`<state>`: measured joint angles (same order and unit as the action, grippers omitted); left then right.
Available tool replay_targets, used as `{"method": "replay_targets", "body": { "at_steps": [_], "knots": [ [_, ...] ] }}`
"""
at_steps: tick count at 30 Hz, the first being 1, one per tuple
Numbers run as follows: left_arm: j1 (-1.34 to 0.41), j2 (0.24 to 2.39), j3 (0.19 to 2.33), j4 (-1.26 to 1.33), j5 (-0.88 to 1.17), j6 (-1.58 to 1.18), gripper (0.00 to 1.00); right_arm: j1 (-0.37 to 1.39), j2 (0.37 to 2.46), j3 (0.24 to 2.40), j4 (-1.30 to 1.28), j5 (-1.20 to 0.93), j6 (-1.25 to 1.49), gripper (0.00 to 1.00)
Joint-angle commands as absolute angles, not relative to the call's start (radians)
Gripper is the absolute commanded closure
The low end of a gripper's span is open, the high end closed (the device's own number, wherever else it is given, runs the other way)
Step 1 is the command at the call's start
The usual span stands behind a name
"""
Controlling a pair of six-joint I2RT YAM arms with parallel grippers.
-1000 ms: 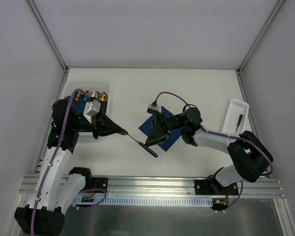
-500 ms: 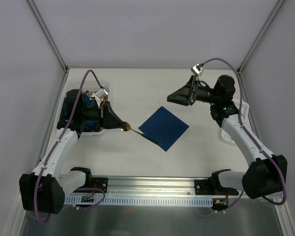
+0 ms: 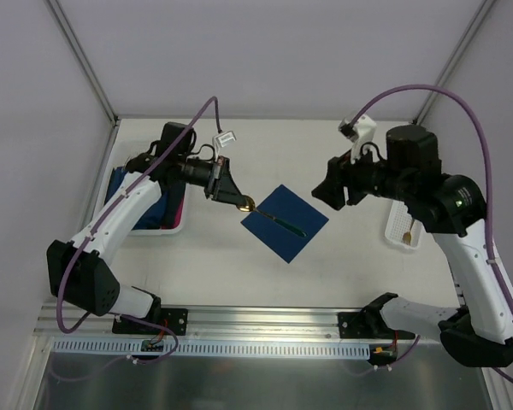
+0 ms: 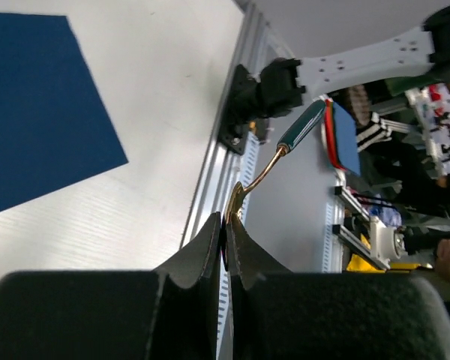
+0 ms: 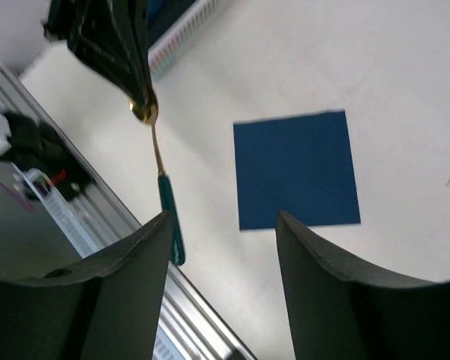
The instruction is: Place the utensils on the paper napkin and roll it up
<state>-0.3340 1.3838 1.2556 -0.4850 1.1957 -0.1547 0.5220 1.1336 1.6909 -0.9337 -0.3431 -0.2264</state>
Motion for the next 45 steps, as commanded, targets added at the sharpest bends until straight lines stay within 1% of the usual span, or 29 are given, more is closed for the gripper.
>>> {"method": "replay_targets", "body": {
  "at_steps": [1, 3, 6, 10, 12, 13, 16, 21, 27, 28, 30, 37, 39, 40, 43, 45],
  "knots": [
    [-0.388, 1.436, 1.348, -0.745, 0.947, -0.012, 1.0, 0.642, 1.164, 1.662, -1.155, -0.066, -0.344, 0.41],
    [-0.425, 1.443, 1.383, -0.756, 0.799, -0.026, 1.0, 0.705, 1.16, 1.611, -1.158, -0.02, -0.333, 0.42],
    [-0.437, 1.512, 1.462, -0.788, 0.738, -0.043, 1.0, 0.765, 1.147, 1.494, -1.12, -0.006, -0.307, 0.43],
    [-0.468, 1.627, 1.555, -0.919, 0.767, -0.019, 1.0, 0.818, 1.187, 1.43, -1.062, -0.006, -0.275, 0.43],
    [-0.483, 1.646, 1.554, -0.922, 0.749, -0.02, 1.0, 0.84, 1.225, 1.431, -1.04, 0.026, -0.262, 0.46],
    [-0.494, 1.661, 1.558, -0.936, 0.75, -0.014, 1.0, 0.848, 1.256, 1.442, -1.02, 0.026, -0.25, 0.49],
    [-0.494, 1.678, 1.56, -0.95, 0.805, -0.009, 1.0, 0.89, 1.302, 1.462, -0.991, 0.021, -0.238, 0.52],
    [-0.495, 1.723, 1.583, -0.98, 0.915, 0.017, 1.0, 0.946, 1.377, 1.477, -0.962, 0.02, -0.25, 0.52],
    [-0.499, 1.73, 1.585, -0.991, 0.945, 0.028, 1.0, 0.991, 1.434, 1.46, -0.94, 0.012, -0.262, 0.52],
    [-0.499, 1.732, 1.585, -0.992, 0.959, 0.035, 1.0, 0.997, 1.437, 1.456, -0.931, -0.026, -0.265, 0.53],
    [-0.499, 1.732, 1.583, -0.996, 0.968, 0.04, 1.0, 1.0, 1.448, 1.442, -0.925, -0.034, -0.268, 0.54],
    [-0.5, 1.726, 1.58, -0.997, 0.985, 0.055, 1.0, 1.002, 1.459, 1.425, -0.917, -0.038, -0.273, 0.67],
    [-0.499, 1.721, 1.58, -0.996, 0.989, 0.055, 1.0, 1.0, 1.463, 1.42, -0.917, -0.035, -0.275, 0.68],
    [-0.5, 1.721, 1.58, -0.997, 0.989, 0.057, 1.0, 1.002, 1.463, 1.416, -0.917, -0.038, -0.276, 0.72],
    [-0.5, 1.715, 1.577, -0.997, 0.991, 0.055, 1.0, 1.0, 1.465, 1.413, -0.917, -0.041, -0.276, 0.76],
    [-0.5, 1.713, 1.575, -0.997, 0.986, 0.057, 1.0, 1.0, 1.465, 1.408, -0.917, -0.04, -0.279, 0.82]
  ]
}}
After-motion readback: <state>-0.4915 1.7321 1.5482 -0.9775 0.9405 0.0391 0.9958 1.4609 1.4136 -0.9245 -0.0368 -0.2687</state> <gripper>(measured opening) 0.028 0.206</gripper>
